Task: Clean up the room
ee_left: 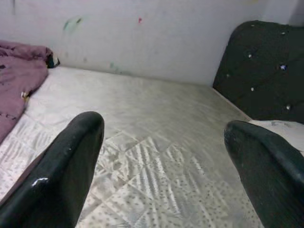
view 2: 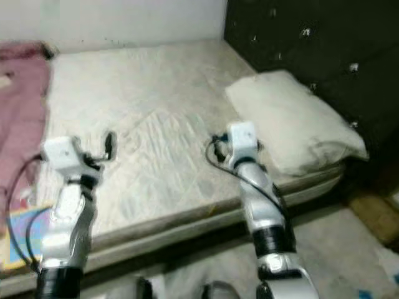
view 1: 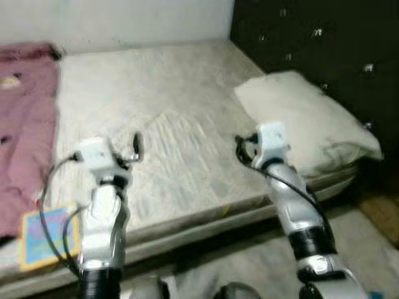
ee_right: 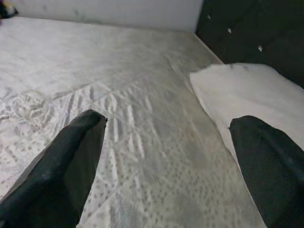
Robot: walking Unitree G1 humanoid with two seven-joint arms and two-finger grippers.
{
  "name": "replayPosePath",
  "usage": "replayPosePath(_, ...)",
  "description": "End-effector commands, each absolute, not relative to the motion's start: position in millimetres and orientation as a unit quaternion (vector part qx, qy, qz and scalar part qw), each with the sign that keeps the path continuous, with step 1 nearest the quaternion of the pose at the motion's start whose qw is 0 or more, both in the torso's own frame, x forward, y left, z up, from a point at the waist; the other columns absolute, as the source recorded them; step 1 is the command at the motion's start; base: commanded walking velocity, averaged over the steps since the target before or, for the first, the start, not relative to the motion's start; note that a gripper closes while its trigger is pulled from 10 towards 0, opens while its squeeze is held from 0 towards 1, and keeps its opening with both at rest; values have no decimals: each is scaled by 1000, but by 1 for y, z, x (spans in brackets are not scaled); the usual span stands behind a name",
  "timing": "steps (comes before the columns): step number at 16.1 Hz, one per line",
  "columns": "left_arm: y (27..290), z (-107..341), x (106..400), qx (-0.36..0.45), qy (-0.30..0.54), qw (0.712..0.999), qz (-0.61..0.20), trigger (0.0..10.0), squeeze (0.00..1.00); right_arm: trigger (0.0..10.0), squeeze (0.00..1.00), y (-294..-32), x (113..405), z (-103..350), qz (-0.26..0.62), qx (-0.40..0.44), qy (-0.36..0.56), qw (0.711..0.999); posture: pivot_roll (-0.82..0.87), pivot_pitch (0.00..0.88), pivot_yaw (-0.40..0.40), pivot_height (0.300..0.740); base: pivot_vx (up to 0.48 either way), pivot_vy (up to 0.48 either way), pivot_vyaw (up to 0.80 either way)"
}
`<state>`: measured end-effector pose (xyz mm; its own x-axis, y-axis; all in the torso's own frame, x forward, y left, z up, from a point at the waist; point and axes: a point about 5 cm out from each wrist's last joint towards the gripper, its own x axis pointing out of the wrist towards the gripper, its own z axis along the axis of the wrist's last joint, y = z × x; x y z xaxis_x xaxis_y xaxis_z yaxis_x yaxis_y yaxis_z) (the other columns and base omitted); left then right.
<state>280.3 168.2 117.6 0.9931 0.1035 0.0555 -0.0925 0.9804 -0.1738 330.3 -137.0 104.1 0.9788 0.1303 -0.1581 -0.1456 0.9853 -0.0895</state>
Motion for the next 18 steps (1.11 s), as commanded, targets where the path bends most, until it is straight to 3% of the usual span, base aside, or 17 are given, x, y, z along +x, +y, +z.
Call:
replayPosePath(1, 173, 120, 281, -81, -35, 995, 51, 10000, 0, 10000, 0, -132, 333, 109, 77, -45, 68, 994, -18, 0, -46, 738, 0, 480, 0)
replayPosePath(10, 173, 120, 282, -77, -33, 995, 55, 10000, 0, 10000, 0, -129, 333, 111, 88, -57, 65, 992, -18, 0, -47, 738, 0, 480, 0)
replayPosePath(13, 173, 120, 282, -76, -34, 995, 56, 10000, 0, 10000, 0, -128, 333, 110, 94, -65, 65, 991, -17, 0, -49, 738, 0, 480, 800)
replayPosePath(18, 172, 120, 282, -77, -37, 995, 57, 10000, 0, 10000, 0, -129, 333, 108, 93, -57, 74, 991, -16, 0, -51, 738, 0, 63, 128)
